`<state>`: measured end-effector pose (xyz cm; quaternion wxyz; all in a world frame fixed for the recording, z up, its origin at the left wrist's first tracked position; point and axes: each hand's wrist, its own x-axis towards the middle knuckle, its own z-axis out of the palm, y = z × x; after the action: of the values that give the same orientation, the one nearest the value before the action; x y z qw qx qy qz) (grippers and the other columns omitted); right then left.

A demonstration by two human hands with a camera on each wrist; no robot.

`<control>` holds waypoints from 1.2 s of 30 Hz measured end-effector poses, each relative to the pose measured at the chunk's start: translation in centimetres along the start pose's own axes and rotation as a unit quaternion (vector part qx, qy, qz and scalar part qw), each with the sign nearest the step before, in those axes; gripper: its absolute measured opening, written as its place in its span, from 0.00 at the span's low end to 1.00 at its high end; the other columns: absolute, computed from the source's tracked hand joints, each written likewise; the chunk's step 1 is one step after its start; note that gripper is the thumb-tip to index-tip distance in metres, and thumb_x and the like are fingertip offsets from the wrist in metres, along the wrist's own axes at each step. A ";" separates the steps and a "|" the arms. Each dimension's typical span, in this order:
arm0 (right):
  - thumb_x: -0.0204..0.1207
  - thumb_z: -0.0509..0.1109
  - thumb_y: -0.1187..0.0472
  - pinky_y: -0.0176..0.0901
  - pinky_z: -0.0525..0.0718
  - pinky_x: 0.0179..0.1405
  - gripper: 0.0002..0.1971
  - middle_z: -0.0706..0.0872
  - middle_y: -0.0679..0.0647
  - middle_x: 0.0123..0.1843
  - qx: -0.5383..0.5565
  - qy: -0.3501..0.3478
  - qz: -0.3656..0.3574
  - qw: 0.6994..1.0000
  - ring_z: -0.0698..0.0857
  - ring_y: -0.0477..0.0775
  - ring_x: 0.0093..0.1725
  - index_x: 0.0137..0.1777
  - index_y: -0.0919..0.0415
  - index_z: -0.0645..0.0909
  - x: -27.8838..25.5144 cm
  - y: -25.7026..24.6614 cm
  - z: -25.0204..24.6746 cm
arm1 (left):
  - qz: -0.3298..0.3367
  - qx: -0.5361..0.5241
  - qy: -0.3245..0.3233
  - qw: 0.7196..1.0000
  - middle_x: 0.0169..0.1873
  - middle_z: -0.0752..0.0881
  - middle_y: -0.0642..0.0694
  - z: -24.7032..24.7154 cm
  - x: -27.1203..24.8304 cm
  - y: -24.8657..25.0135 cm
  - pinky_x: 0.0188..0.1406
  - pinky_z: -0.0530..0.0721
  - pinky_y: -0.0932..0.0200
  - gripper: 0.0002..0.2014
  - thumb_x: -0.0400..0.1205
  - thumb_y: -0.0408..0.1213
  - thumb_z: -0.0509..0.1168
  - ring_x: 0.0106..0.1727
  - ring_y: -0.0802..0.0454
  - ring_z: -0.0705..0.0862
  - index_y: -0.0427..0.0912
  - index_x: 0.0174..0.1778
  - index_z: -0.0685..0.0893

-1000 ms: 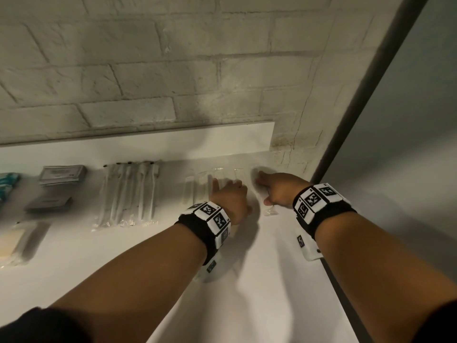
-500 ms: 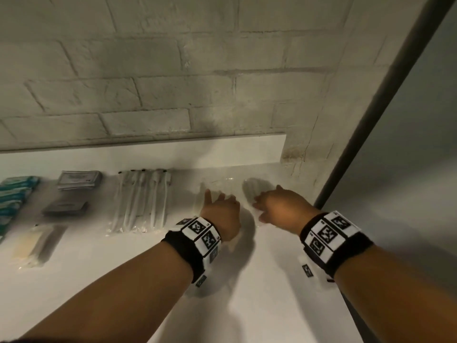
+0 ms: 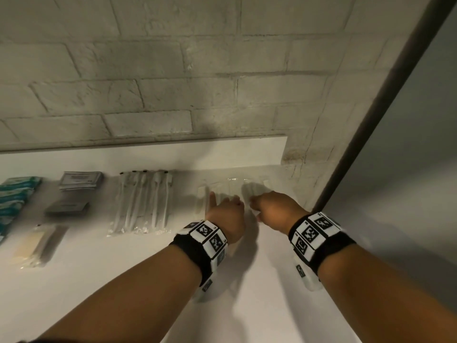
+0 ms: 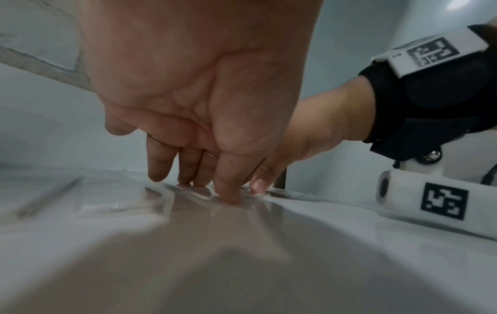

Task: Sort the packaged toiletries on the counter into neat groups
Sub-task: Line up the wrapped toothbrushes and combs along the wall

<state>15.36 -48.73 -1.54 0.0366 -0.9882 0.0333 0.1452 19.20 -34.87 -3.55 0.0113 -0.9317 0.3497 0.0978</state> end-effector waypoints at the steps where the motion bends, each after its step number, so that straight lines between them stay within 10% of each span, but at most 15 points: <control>1: 0.81 0.62 0.59 0.51 0.81 0.63 0.18 0.83 0.59 0.66 0.003 -0.002 0.001 1.000 0.81 0.64 0.65 0.71 0.52 0.78 0.0 0.0 0.0 | 0.001 0.001 -0.002 1.000 0.79 0.67 0.45 -0.1 0.0 0.0 0.76 0.31 0.31 0.24 0.82 0.40 0.55 0.79 0.45 0.65 0.41 0.76 0.69; 10: 0.80 0.57 0.69 0.55 0.62 0.81 0.30 0.60 0.52 0.85 0.022 0.013 -0.035 0.999 0.70 0.63 0.78 0.83 0.54 0.61 -1.1 -0.1 0.1 | -0.035 0.053 -0.015 0.998 0.83 0.55 0.45 -1.6 -1.7 -3.7 0.76 0.35 0.29 0.30 0.83 0.46 0.54 0.85 0.41 0.48 0.41 0.82 0.59; 24: 0.80 0.58 0.65 0.58 0.56 0.81 0.23 0.61 0.54 0.84 -0.053 -0.058 -0.083 0.993 0.73 0.60 0.75 0.76 0.60 0.72 -1.1 -4.1 0.7 | -0.044 0.044 -0.063 0.996 0.84 0.53 0.46 -0.3 -2.4 -3.8 0.74 0.28 0.30 0.29 0.85 0.44 0.50 0.85 0.40 0.42 0.42 0.83 0.54; 36: 0.79 0.61 0.61 0.55 0.78 0.67 0.24 0.65 0.52 0.83 -0.032 -0.015 -0.123 0.992 0.78 0.62 0.70 0.77 0.58 0.70 -1.5 -7.0 1.0 | -0.036 0.029 -0.137 0.990 0.85 0.42 0.40 -1.5 -5.7 -6.3 0.82 0.48 0.44 0.34 0.84 0.33 0.52 0.85 0.45 0.50 0.37 0.84 0.43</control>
<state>14.17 -41.65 -1.61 0.0227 -0.9831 -0.0940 0.1554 19.39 -26.59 -1.30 0.0898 -0.9210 0.3135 0.2134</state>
